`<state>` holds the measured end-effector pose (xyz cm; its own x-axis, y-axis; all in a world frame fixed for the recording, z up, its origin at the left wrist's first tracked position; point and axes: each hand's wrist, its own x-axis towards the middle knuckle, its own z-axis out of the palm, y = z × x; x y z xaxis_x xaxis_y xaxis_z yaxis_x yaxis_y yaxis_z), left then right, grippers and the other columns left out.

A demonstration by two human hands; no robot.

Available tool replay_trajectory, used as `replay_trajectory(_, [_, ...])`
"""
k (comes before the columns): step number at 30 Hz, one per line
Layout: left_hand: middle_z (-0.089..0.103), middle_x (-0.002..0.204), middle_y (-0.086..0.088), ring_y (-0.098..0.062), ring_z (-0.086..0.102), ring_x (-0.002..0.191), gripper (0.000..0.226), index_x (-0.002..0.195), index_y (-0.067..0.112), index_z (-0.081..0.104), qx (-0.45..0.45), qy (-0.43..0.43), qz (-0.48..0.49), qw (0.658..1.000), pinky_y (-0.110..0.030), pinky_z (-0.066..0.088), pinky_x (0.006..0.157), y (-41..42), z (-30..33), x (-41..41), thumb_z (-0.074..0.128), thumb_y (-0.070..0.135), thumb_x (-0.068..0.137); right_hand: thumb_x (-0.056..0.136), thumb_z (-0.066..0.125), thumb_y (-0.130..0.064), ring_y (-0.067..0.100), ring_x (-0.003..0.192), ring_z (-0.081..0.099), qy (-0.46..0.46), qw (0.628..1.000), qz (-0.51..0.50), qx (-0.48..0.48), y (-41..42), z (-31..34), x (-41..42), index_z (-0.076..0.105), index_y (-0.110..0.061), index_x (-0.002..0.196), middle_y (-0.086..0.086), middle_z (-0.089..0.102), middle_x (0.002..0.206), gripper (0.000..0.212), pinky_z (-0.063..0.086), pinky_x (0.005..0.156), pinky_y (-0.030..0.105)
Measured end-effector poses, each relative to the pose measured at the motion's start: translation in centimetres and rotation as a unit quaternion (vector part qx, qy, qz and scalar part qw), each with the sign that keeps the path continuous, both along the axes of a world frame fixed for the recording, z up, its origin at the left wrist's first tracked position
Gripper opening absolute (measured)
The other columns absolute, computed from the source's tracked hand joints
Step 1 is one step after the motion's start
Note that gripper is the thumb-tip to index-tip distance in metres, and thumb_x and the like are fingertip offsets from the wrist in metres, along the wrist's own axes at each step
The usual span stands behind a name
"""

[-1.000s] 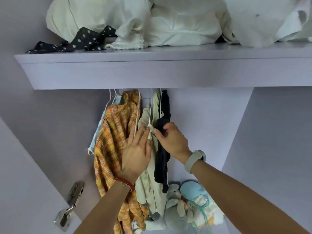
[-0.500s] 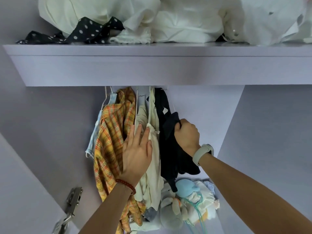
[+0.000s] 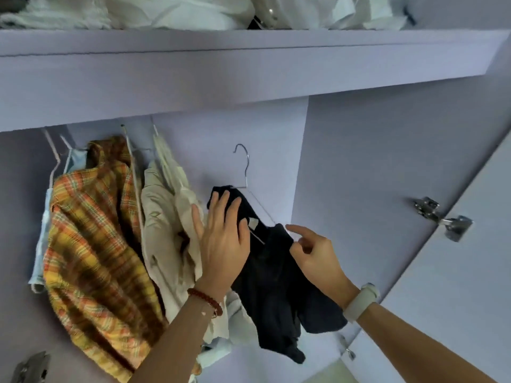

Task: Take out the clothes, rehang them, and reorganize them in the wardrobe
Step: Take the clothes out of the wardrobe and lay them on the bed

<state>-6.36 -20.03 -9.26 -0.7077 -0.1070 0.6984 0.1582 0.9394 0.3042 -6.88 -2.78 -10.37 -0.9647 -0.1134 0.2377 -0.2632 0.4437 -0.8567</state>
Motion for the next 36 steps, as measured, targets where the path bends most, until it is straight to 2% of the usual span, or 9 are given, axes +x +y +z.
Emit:
replay_trajectory(6, [0.031, 0.146, -0.021, -0.033, 0.02, 0.14, 0.056, 0.139, -0.006, 0.028, 0.037, -0.097, -0.037, 0.994, -0.05, -0.007, 0.112, 7.1, -2.0, -1.4, 0.045, 0.024, 0.095, 0.082, 0.063, -0.033, 0.003, 0.048, 0.043, -0.118, 0.993, -0.016, 0.013, 8.4, -3.0, 6.3, 0.068, -0.034, 0.089, -0.008, 0.051, 0.051, 0.008, 0.037, 0.05, 0.012])
replay_trajectory(9, [0.045, 0.139, -0.018, -0.03, 0.032, 0.135, 0.049, 0.138, 0.002, 0.034, 0.059, -0.173, -0.105, 0.978, -0.045, -0.01, 0.112, 11.7, -3.7, -0.4, 0.036, 0.03, 0.098, 0.086, 0.061, -0.03, 0.008, 0.055, 0.05, -0.106, 0.992, -0.048, 0.043, 12.9, -3.6, 9.7, 0.066, -0.033, 0.08, 0.001, 0.06, 0.062, 0.008, 0.042, 0.058, 0.019])
replay_trajectory(11, [0.066, 0.104, -0.015, -0.034, 0.057, 0.103, 0.031, 0.11, 0.005, 0.061, 0.091, -0.172, -0.21, 0.958, -0.054, 0.017, 0.112, 14.8, -4.1, 0.7, 0.039, 0.024, 0.098, 0.089, 0.056, -0.03, 0.016, 0.06, 0.053, -0.093, 0.989, -0.078, 0.085, 16.2, -3.9, 12.1, 0.067, -0.022, 0.087, 0.008, 0.064, 0.069, 0.013, 0.044, 0.061, 0.022])
replay_trajectory(13, [0.064, 0.074, -0.015, -0.034, 0.056, 0.072, 0.029, 0.081, 0.002, 0.065, 0.105, -0.157, -0.302, 0.935, -0.049, 0.046, 0.08, 18.1, -4.3, 2.2, 0.043, 0.014, 0.095, 0.091, 0.053, -0.03, 0.015, 0.058, 0.049, -0.079, 0.978, -0.114, 0.156, 19.7, -4.3, 14.9, 0.065, -0.016, 0.091, 0.007, 0.061, 0.066, 0.019, 0.04, 0.059, 0.021])
replay_trajectory(17, [0.048, 0.051, 0.008, -0.018, 0.045, 0.05, 0.043, 0.058, 0.001, 0.056, 0.104, -0.142, -0.435, 0.883, -0.031, 0.038, 0.052, 25.7, -4.5, 6.9, 0.041, 0.025, 0.09, 0.09, 0.051, -0.03, 0.013, 0.073, 0.052, -0.061, 0.94, -0.205, 0.265, 26.4, -5.5, 22.1, 0.062, -0.018, 0.094, -0.01, 0.053, 0.083, 0.016, 0.04, 0.067, 0.027])
replay_trajectory(21, [0.035, 0.047, 0.017, -0.009, 0.036, 0.043, 0.035, 0.053, 0.01, 0.053, 0.075, -0.158, -0.541, 0.822, -0.021, 0.028, 0.05, 33.8, -5.7, 13.3, 0.055, 0.019, 0.087, 0.09, 0.053, -0.03, 0.013, 0.096, 0.056, -0.068, 0.922, -0.284, 0.253, 30.5, -7.4, 29.9, 0.057, -0.019, 0.116, -0.004, 0.056, 0.109, 0.029, 0.047, 0.077, 0.029])
replay_trajectory(28, [0.054, 0.052, 0.005, -0.011, 0.051, 0.05, 0.025, 0.072, 0.011, 0.067, 0.058, -0.323, -0.648, 0.687, -0.026, 0.039, 0.051, 46.5, -7.4, 24.0, 0.058, 0.027, 0.089, 0.081, 0.055, -0.022, 0.012, 0.06, 0.062, -0.103, 0.812, -0.513, 0.257, 34.5, -9.8, 43.1, 0.064, -0.019, 0.088, -0.007, 0.065, 0.071, 0.012, 0.035, 0.047, 0.017])
replay_trajectory(31, [0.059, 0.058, 0.005, -0.007, 0.052, 0.055, 0.025, 0.075, 0.011, 0.067, 0.012, -0.377, -0.69, 0.618, -0.018, 0.037, 0.054, 50.8, -8.6, 29.1, 0.057, 0.029, 0.089, 0.082, 0.055, -0.021, 0.016, 0.063, 0.064, -0.147, 0.752, -0.6, 0.23, 34.9, -10.8, 48.9, 0.064, -0.02, 0.09, -0.007, 0.067, 0.073, 0.013, 0.042, 0.049, 0.021])
replay_trajectory(36, [0.061, 0.06, 0.007, -0.007, 0.055, 0.057, 0.027, 0.071, 0.01, 0.063, -0.084, -0.405, -0.766, 0.492, -0.027, 0.042, 0.06, 55.8, -11.0, 37.2, 0.057, 0.029, 0.09, 0.09, 0.053, -0.026, 0.028, 0.076, 0.064, -0.226, 0.637, -0.721, 0.153, 32.9, -12.7, 57.0, 0.062, -0.021, 0.099, 0.0, 0.071, 0.081, 0.013, 0.046, 0.058, 0.035])
